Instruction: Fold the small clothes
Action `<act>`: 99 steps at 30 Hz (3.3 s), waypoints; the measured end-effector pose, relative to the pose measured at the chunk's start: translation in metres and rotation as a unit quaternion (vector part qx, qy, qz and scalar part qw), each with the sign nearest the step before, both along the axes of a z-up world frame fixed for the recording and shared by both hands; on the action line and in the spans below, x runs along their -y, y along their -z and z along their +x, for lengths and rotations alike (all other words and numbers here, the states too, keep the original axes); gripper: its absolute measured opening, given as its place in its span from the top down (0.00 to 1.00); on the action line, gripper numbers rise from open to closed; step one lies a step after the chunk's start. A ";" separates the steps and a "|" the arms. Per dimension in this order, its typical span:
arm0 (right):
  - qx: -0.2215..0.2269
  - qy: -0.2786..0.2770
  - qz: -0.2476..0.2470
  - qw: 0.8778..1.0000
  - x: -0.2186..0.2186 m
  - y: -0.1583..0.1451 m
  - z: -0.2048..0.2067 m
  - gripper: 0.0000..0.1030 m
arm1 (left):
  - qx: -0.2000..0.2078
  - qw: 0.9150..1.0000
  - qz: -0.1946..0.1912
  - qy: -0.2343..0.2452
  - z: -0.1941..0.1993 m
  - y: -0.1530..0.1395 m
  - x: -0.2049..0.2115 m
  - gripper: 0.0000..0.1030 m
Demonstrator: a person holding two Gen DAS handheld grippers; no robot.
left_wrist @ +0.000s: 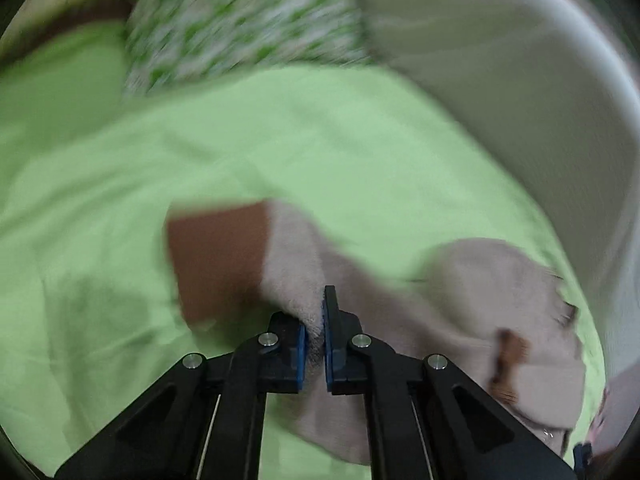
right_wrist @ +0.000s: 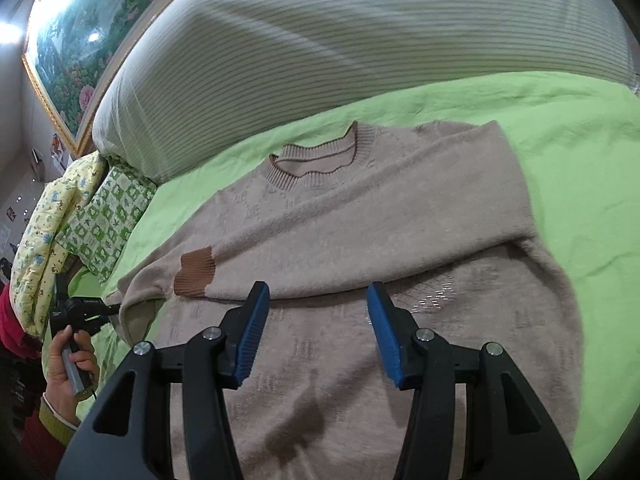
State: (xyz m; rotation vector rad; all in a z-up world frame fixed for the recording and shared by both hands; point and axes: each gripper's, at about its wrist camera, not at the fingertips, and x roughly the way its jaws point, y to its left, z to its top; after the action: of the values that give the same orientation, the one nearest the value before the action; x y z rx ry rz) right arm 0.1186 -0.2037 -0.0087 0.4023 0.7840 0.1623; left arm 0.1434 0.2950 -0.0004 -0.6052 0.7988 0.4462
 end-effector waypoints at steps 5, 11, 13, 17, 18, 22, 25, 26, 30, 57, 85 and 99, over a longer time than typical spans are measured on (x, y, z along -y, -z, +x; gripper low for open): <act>0.006 0.020 0.021 1.000 0.024 -0.001 -0.008 0.49 | 0.090 0.988 0.065 0.106 0.034 -0.081 0.110 0.96; 0.014 0.066 0.031 0.997 0.061 -0.006 -0.014 0.49 | 0.122 0.935 0.060 0.328 0.117 -0.121 0.300 0.76; 0.018 0.087 0.041 0.995 0.078 -0.009 -0.016 0.49 | 0.095 0.920 0.073 0.372 0.126 -0.104 0.345 0.43; 0.015 0.112 0.039 0.993 0.102 -0.011 -0.020 0.49 | 0.058 0.904 0.095 0.414 0.106 -0.062 0.381 0.44; 0.015 0.113 0.036 0.993 0.105 -0.011 -0.020 0.49 | 0.052 0.903 0.095 0.415 0.099 -0.056 0.377 0.44; 0.008 0.105 0.032 0.994 0.109 -0.005 -0.007 0.49 | 0.032 0.906 0.139 0.399 0.059 -0.036 0.331 0.44; 0.007 0.093 0.041 0.995 0.107 -0.001 0.013 0.49 | 0.004 0.921 0.189 0.341 0.036 -0.025 0.268 0.44; 0.006 0.091 0.042 0.995 0.105 0.000 0.020 0.49 | -0.002 0.924 0.204 0.324 0.033 -0.023 0.253 0.43; -0.001 0.080 0.051 0.995 0.098 0.008 0.052 0.49 | -0.040 0.935 0.221 0.274 0.038 -0.006 0.196 0.41; -0.046 0.072 -0.026 0.996 0.091 0.020 0.109 0.92 | -0.062 0.977 0.085 0.186 0.082 0.043 0.144 0.90; -0.038 -0.030 -0.055 0.997 0.034 0.039 0.127 0.35 | 0.012 0.969 0.019 0.244 0.162 0.012 0.134 0.69; -0.064 0.074 -0.095 0.991 0.080 0.036 0.118 0.71 | -0.051 0.966 0.077 0.243 0.165 0.021 0.138 0.74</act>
State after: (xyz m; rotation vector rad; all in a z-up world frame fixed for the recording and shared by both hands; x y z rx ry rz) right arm 0.2363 -0.2838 -0.0448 0.2905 0.8844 -0.0785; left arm 0.3085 0.1567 -0.0211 -0.2263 0.9677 0.0865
